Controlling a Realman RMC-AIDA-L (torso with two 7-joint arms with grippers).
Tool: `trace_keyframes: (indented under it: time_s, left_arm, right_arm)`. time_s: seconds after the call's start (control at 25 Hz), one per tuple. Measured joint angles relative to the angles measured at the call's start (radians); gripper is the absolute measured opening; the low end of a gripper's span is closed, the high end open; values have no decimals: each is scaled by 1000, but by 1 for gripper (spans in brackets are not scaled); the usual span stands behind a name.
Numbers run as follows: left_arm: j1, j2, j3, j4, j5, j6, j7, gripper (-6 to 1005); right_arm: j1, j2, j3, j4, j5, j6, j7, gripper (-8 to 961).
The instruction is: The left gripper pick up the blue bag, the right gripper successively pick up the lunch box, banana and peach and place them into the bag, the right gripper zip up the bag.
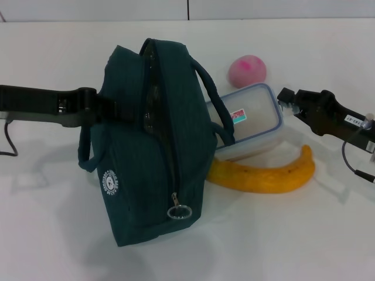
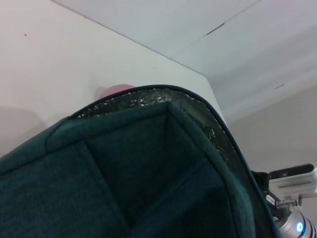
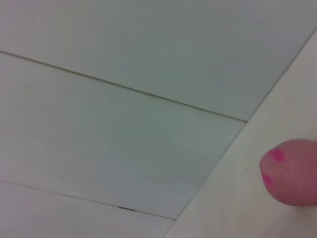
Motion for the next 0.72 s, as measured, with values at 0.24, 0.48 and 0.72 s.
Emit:
trace_keyframes:
  time_s: [0.24, 0.48, 0.72]
  left_arm:
    - [0, 4, -5, -1, 0, 0, 4, 29]
    - [0, 10, -31, -1, -7, 0, 10, 29]
    - [7, 18, -50, 4, -13, 4, 10, 29]
  right_arm:
    - [-1, 1, 10, 0, 8, -10, 43, 103]
    - [-24, -2, 11, 0, 65, -51, 56, 96]
    - [-69, -7, 13, 2, 127, -105, 88, 102]
